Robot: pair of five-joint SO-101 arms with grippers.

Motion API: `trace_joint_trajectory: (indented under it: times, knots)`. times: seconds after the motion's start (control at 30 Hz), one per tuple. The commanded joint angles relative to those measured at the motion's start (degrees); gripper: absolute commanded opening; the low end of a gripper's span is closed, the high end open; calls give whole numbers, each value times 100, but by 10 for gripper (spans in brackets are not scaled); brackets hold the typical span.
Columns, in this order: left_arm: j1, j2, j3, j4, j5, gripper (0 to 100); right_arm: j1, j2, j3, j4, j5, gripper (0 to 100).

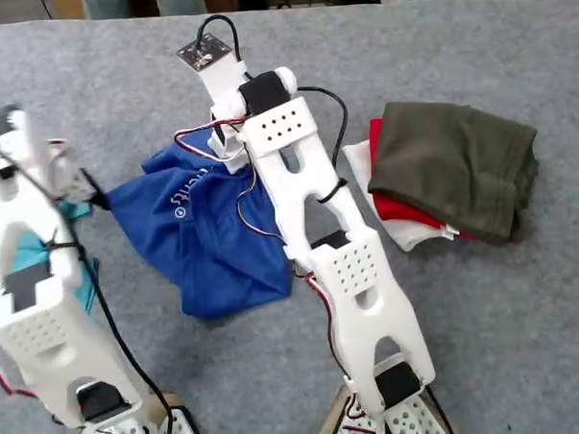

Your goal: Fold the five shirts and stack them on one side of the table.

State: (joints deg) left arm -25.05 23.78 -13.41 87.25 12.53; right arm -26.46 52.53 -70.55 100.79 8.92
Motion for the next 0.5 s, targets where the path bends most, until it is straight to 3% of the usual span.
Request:
trace_joint_trajectory:
  times: [0.0, 0.27, 0.37, 0.47]
  knots:
    - [338, 193, 40, -404, 466, 255, -70, -268, -66, 26, -18, 14]
    - [541, 1152, 31, -800, 1477, 241, -35, -268, -48, 26, 9, 14]
    - [453, 1442, 31, -949, 1442, 159, -35, -268, -48, 26, 18, 14]
    - [295, 1495, -84, -923, 1029, 14, -35, -268, -75, 26, 18, 14]
